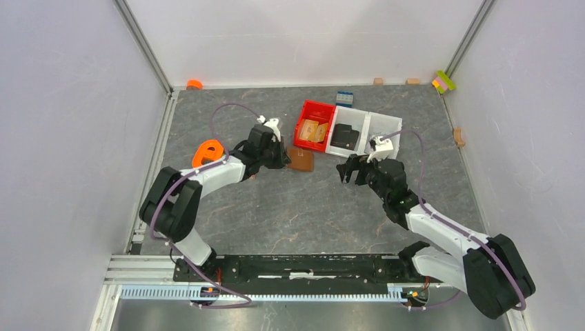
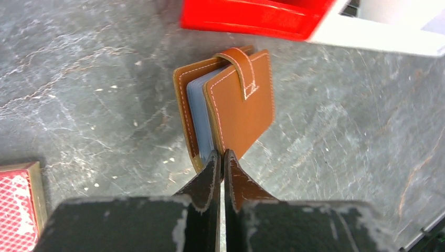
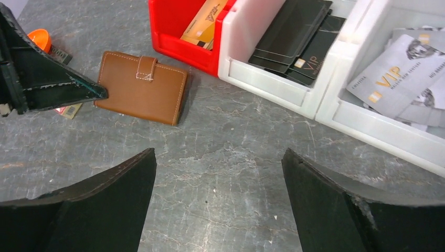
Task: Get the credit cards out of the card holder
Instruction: Open the card holder at the center of the board.
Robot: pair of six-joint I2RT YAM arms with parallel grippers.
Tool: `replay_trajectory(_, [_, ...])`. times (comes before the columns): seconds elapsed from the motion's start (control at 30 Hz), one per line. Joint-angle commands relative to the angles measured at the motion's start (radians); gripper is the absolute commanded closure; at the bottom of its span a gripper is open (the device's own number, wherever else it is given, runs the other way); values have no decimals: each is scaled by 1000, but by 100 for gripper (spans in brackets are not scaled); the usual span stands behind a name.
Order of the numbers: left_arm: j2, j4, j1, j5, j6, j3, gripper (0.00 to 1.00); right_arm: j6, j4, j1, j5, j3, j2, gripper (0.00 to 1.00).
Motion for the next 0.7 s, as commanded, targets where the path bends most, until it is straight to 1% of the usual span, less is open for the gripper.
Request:
replay_trajectory(0.0, [-116, -16, -100, -187, 135, -12, 98, -28, 1, 0, -96, 79, 51, 7])
replay_trajectory(0.2, [-157, -15, -239, -371, 250, -7, 98, -1, 7, 0, -139, 85, 68, 7])
replay_trajectory(0.3, [-144, -16, -342, -478, 339, 17, 98, -7, 7, 0, -138, 84, 60, 7])
replay_trajectory(0.4, [-93, -18, -452, -580, 441, 59, 98, 4, -4, 0, -109, 83, 54, 7])
replay_trajectory(0.43, [-67, -37, -489, -615, 469, 76, 98, 16, -25, 0, -75, 88, 48, 7])
replay_trajectory(0.53, [16, -81, -572, -709, 544, 143, 98, 53, -98, -1, 98, 85, -4, 7])
replay_trajectory(0.67, [128, -125, -671, -836, 619, 223, 96, 107, -116, 0, 303, 21, -133, 5])
